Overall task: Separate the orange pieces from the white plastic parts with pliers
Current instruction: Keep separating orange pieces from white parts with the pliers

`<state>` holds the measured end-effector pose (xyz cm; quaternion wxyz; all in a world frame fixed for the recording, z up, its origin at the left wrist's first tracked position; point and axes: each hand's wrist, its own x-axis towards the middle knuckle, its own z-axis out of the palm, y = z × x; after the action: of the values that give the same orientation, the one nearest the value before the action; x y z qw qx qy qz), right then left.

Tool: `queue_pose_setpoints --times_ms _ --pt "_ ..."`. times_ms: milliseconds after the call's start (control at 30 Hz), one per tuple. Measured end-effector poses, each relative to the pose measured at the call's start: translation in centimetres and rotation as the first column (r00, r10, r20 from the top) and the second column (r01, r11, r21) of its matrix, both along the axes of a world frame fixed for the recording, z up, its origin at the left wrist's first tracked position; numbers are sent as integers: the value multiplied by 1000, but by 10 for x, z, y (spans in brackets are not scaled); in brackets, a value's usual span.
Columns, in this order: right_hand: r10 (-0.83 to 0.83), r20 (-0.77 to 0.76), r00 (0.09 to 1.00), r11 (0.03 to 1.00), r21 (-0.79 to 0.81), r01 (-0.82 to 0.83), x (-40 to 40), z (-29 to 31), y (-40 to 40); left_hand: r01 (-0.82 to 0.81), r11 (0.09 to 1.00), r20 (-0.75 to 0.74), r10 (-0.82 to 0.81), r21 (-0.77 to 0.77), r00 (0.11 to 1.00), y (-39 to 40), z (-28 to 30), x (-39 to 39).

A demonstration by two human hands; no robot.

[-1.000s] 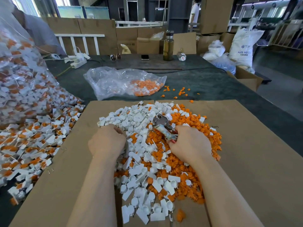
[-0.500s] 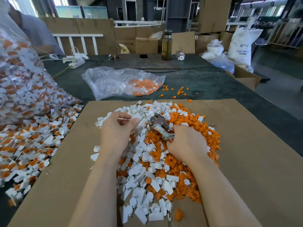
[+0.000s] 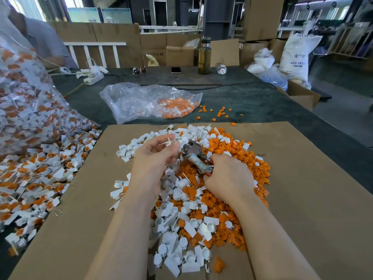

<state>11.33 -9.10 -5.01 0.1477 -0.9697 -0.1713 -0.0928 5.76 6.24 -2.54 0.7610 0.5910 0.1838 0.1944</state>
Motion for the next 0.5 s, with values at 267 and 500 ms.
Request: queue_pose_setpoints --times_ms 267,500 --pt "53 -21 998 910 413 -40 6 8 -4 75 995 16 -74 -60 997 -14 0 5" --pt "177 -28 984 624 776 -90 -1 17 -3 148 988 20 -147 -36 989 -27 3 3"
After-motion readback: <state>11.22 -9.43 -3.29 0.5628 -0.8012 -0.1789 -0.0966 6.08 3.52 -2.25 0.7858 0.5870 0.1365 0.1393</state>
